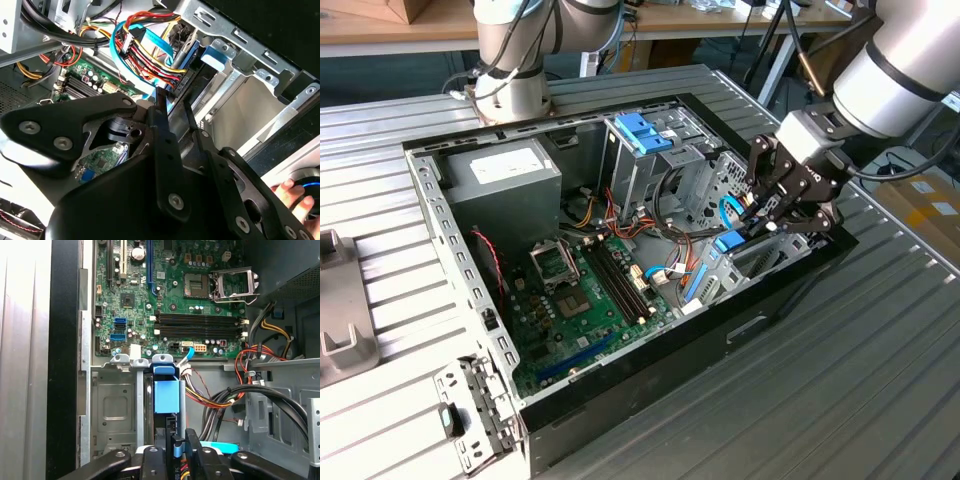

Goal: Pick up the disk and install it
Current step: 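Insert the second disk wire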

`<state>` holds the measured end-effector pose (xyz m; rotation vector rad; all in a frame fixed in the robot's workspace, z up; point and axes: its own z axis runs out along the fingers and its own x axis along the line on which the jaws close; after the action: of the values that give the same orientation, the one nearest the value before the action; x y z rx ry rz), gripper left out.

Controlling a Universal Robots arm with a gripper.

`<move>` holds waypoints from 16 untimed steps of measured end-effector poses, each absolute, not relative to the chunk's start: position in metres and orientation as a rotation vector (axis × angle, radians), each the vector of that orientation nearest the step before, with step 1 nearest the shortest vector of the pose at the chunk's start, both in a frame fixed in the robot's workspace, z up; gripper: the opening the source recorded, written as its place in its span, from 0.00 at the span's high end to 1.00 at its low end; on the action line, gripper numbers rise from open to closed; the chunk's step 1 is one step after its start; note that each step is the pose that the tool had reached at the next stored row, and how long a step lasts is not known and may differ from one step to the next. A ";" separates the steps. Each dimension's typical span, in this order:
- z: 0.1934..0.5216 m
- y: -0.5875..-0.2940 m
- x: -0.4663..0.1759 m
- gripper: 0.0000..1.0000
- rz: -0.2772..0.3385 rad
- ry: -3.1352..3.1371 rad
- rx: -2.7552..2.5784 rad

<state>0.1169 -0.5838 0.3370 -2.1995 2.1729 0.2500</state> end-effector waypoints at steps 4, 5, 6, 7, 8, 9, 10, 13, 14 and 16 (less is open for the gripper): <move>0.341 -0.584 0.117 0.70 0.253 2.171 -2.198; 0.343 -0.584 0.117 0.70 0.254 2.171 -2.198; 0.345 -0.584 0.117 0.70 0.256 2.170 -2.197; 0.346 -0.584 0.117 0.70 0.257 2.169 -2.196; 0.348 -0.584 0.117 0.70 0.259 2.168 -2.195; 0.350 -0.584 0.117 0.70 0.260 2.167 -2.194; 0.352 -0.584 0.117 0.70 0.262 2.166 -2.193; 0.357 -0.584 0.117 0.70 0.267 2.163 -2.191; 0.358 -0.584 0.117 0.70 0.268 2.162 -2.190; 0.361 -0.584 0.117 0.70 0.269 2.161 -2.190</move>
<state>0.1169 -0.5838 0.3608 -2.1898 2.1614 0.2693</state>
